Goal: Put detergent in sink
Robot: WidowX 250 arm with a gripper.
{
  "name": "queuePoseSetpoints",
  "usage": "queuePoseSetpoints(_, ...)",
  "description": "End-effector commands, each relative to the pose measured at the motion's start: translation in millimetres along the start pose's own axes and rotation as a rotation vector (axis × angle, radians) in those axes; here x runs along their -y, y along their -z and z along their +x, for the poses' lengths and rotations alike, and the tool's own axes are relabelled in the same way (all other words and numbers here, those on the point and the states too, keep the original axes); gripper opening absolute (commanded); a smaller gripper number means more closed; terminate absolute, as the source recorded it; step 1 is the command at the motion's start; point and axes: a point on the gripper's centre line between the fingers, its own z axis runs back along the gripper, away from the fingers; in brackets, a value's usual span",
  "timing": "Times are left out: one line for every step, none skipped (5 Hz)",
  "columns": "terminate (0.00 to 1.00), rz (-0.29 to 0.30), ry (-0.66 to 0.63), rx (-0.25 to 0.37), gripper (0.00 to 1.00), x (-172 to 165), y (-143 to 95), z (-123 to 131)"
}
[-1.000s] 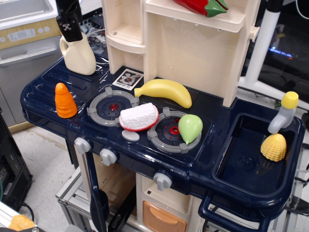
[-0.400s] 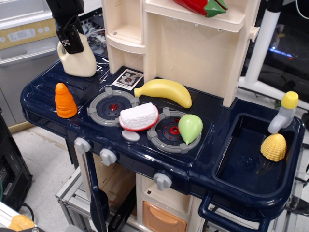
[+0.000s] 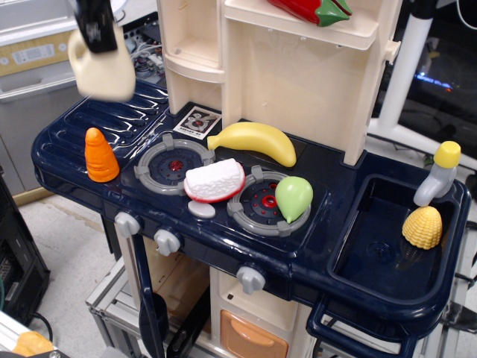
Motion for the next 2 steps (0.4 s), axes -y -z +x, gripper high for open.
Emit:
queuePoseSetpoints(0.0, -0.012, -0.351, 0.034, 0.0, 71.1, -62.6, 50.9)
queuePoseSetpoints(0.0, -0.078, -0.451, 0.097, 0.0, 104.3, -52.8, 83.7)
